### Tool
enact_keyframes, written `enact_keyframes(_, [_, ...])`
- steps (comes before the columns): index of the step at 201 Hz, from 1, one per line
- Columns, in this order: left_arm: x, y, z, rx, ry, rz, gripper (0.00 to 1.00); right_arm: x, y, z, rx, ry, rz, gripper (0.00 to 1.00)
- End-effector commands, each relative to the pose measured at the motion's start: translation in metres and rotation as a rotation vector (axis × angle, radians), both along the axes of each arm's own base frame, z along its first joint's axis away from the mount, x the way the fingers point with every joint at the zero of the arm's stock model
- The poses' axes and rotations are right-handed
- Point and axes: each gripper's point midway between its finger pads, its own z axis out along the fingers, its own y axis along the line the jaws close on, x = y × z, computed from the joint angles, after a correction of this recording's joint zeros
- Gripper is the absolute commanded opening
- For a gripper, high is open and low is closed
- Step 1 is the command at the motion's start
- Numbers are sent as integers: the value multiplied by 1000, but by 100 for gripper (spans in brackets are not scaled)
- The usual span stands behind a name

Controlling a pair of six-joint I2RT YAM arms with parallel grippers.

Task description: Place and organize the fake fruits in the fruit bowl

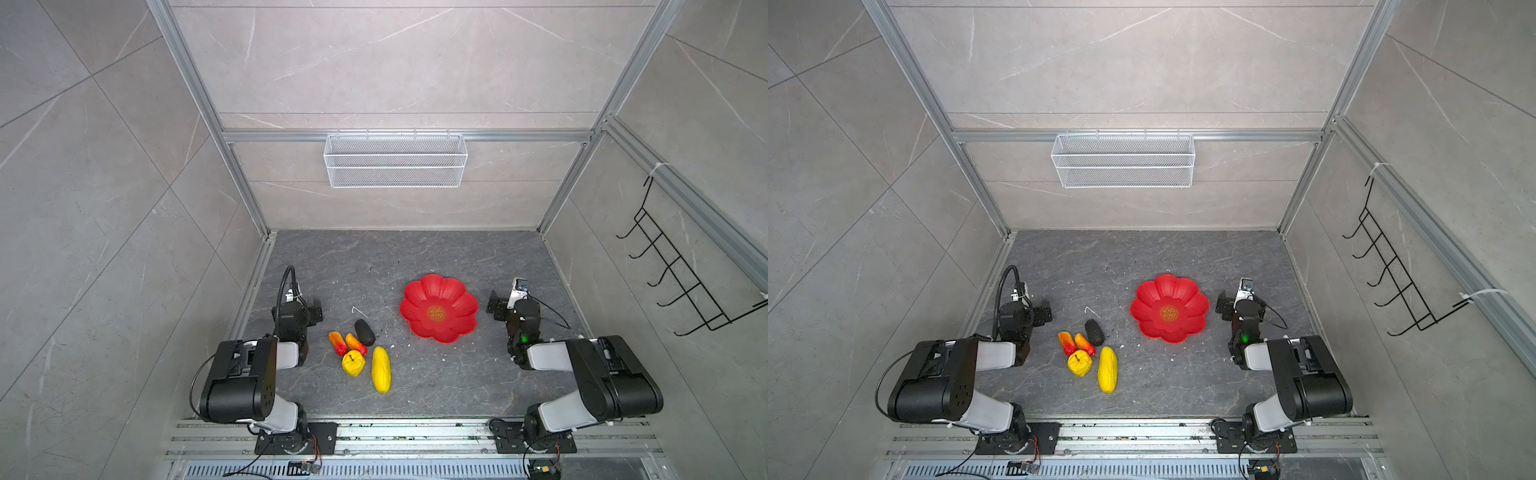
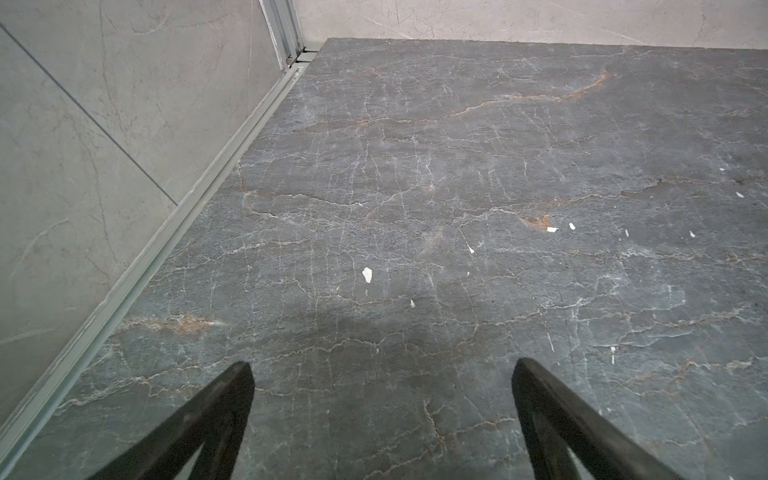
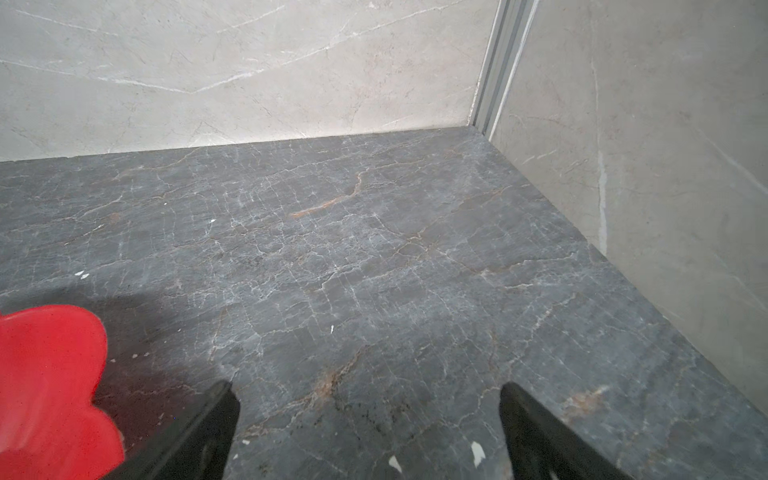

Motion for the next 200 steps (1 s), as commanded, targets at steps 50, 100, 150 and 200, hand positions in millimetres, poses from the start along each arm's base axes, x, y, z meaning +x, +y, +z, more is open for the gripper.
enact_keyframes(50, [-28,-34,131,-139,-5,-41,100,-8,84,114,22,46,284,100])
enact_keyframes(100, [-71,-59,192,-120,144,-173,100,-27,210,113,67,405,667,99])
enact_keyframes(150, [-96,-76,188,-41,309,-370,100,-75,292,92,111,536,777,100])
enact_keyframes(200, [-101,-91,171,-145,307,-451,100,-136,347,47,57,672,806,100])
